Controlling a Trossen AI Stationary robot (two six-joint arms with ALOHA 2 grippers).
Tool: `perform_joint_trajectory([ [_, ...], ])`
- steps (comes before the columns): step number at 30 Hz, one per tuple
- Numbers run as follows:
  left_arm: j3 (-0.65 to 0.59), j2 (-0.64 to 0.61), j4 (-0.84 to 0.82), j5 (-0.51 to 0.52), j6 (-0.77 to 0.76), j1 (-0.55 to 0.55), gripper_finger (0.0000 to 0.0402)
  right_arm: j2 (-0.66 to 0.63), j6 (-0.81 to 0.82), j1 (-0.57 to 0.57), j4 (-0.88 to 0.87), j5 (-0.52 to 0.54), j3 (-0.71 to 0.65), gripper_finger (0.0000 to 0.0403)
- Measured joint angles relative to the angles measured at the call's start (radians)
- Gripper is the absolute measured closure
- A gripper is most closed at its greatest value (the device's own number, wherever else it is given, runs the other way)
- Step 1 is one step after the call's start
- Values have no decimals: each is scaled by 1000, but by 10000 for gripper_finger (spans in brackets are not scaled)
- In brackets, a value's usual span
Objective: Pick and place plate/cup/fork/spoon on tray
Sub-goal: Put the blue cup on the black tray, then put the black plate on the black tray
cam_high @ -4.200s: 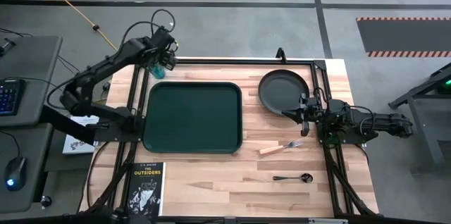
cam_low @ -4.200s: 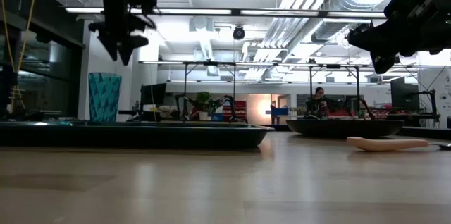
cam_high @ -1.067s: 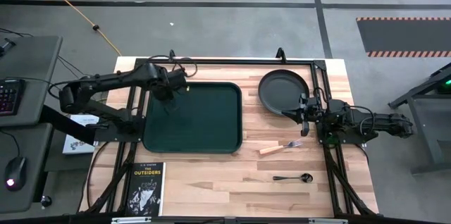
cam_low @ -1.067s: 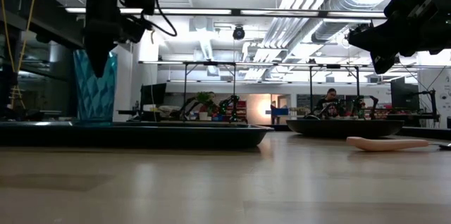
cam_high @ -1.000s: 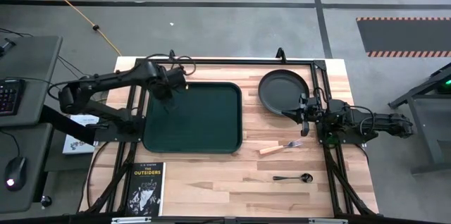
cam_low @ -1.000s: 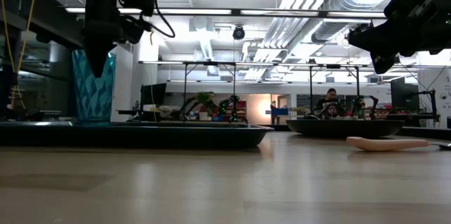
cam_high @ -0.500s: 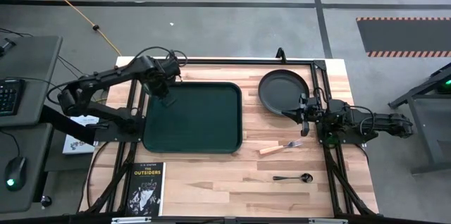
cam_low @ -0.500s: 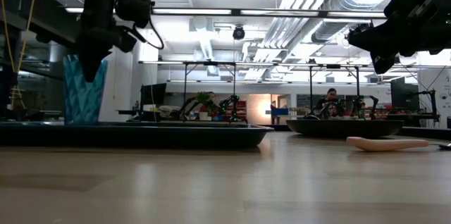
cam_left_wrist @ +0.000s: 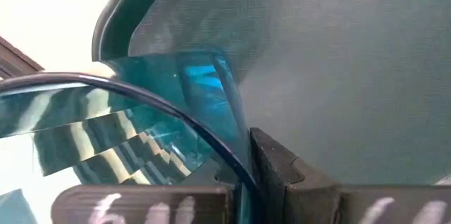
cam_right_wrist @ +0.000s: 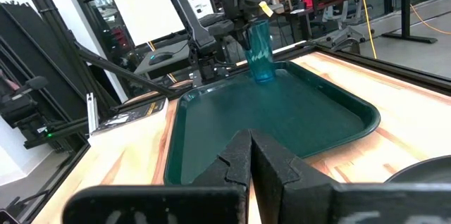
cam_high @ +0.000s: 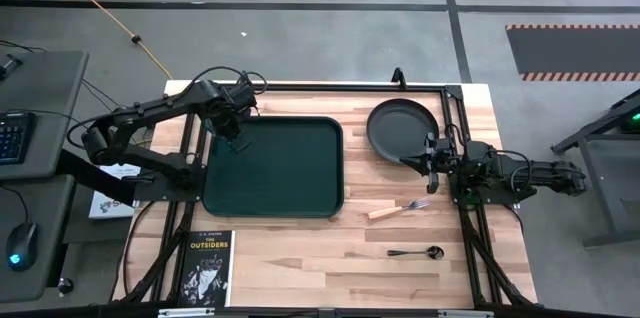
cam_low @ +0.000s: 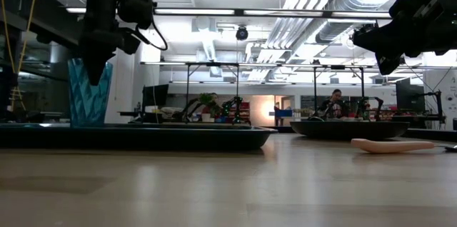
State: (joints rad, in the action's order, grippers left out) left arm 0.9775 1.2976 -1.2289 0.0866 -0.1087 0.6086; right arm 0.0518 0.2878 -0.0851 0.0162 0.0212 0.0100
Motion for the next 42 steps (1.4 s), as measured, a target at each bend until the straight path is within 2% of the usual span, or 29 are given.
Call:
perform_joint_trajectory([
  [5, 0, 0, 0, 0, -2, 0, 356, 0, 0, 0, 0, 0, 0, 402],
  [16, 0, 0, -7, 3, -2, 0, 249, 0, 0, 0, 0, 0, 0, 402],
  [22, 0, 0, -31, 3, -2, 0, 210, 0, 0, 0, 0, 0, 0, 402],
  [30, 43, 0, -57, 3, -8, -1, 200, 0, 0, 0, 0, 0, 0, 402],
  [42, 258, 0, -182, 7, -20, -1, 200, 0, 0, 0, 0, 0, 0, 402],
])
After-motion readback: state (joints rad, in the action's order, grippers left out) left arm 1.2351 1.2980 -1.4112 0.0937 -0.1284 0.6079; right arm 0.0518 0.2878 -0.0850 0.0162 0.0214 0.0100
